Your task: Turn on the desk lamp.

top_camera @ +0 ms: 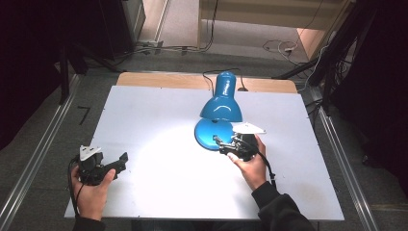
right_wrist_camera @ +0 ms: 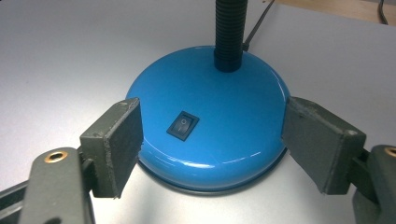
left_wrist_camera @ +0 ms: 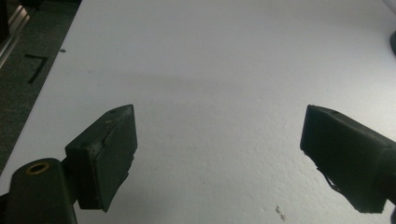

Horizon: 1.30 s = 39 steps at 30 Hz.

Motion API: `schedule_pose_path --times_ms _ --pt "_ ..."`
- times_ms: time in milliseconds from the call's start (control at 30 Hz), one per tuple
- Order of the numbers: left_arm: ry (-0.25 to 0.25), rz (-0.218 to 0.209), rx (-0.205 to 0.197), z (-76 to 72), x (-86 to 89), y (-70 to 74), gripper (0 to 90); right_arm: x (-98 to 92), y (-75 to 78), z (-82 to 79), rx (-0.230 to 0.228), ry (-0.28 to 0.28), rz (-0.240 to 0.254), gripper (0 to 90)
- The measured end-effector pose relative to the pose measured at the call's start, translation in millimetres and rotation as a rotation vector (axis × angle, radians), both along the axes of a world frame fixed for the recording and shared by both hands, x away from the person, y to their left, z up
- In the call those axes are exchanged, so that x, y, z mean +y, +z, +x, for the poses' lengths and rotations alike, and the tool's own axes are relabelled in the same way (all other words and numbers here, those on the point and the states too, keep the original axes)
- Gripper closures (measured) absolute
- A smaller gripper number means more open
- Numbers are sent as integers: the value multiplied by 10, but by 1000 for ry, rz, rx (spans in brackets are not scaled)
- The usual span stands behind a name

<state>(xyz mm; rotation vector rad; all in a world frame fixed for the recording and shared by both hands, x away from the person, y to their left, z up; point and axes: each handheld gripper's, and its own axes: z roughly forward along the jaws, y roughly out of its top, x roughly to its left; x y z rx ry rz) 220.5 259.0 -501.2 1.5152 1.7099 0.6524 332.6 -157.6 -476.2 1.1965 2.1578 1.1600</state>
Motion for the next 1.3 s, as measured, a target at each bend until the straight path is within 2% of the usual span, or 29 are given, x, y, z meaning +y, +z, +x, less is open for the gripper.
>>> schedule_pose_path --times_ms 300,667,1300 --pt "3 -1 -1 -1 0 0 119 -143 22 -32 -4 -4 -14 180" --pt "0 2 -1 -2 -5 4 119 -384 52 -87 -8 -25 4 176" --pt "1 2 -1 -4 -6 6 119 -859 8 -212 7 -90 6 174"
